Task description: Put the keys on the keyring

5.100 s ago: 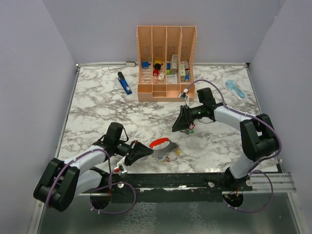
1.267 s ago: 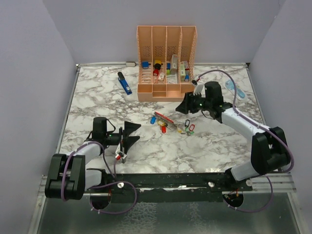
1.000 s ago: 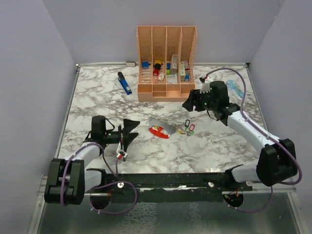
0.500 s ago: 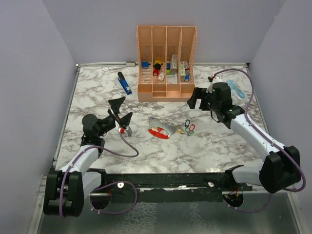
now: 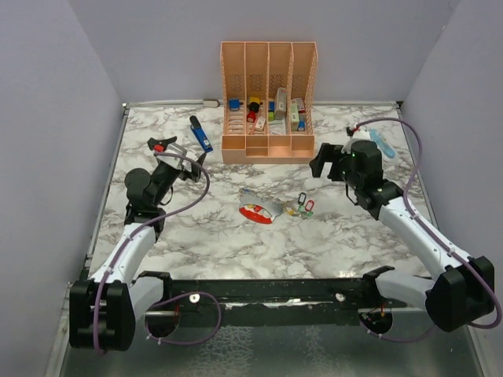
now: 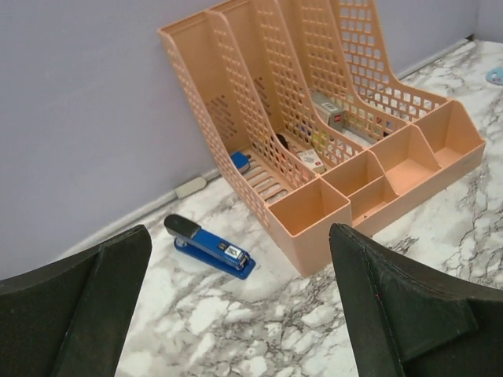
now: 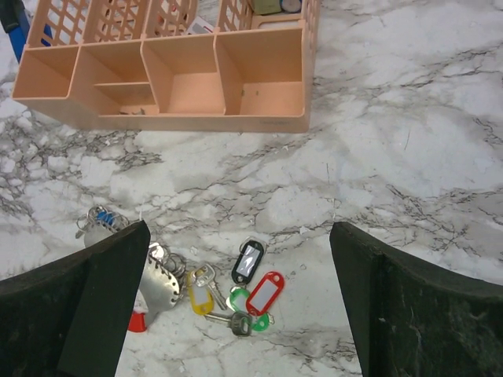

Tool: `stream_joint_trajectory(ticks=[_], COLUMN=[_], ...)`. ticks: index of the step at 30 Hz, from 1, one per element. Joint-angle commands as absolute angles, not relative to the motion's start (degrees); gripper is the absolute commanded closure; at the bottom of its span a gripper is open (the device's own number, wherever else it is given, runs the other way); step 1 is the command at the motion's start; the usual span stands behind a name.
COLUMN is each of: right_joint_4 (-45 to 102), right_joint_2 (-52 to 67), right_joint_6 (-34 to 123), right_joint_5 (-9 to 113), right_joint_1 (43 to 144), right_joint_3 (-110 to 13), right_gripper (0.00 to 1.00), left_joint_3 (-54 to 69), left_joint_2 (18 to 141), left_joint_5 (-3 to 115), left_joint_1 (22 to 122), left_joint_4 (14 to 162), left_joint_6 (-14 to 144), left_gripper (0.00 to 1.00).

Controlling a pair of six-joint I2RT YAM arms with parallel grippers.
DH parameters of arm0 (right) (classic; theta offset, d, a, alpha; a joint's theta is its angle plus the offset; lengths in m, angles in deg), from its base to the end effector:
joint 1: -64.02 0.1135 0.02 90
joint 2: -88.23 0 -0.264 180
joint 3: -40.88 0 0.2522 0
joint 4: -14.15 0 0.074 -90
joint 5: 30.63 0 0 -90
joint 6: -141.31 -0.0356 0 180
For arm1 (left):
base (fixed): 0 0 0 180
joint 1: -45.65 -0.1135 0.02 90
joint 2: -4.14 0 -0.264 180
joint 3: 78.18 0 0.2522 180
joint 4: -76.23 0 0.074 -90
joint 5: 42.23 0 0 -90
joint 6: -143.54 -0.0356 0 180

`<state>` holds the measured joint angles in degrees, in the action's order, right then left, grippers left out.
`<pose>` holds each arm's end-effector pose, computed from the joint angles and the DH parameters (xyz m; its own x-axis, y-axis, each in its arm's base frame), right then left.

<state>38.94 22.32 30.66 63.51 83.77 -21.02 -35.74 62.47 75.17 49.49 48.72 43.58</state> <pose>0.2454 0.0854 0.2841 -0.5221 0.1863 -0.8323 -0.0998 0.9558 0.2765 0.2258 -0.0316 0.2904 0.2860 0.1347 -0.9487 0.4668 0.8451 0.2607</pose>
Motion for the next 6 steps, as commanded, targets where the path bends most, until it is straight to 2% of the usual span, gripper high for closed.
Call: stream_joint_trajectory(ticks=[1,6], right_joint_4=[37.1,38.2], right_joint_2=[24.0,23.6], right_joint_6=[32.1,30.8], right_joint_5=[67.0,70.7], right_joint_1=[83.5,83.5], right_joint_3=[-19.9,-20.8], right_gripper=[0.0,0.0], left_joint_3=[-34.6,-35.3], left_joint_2=[62.8,62.1], left_joint_5=[65.6,63.5], left_joint_1=[49.6,49.6], left_joint_4=[52.4,52.7], left_joint_6=[52.5,51.5], left_gripper=[0.01,0.01])
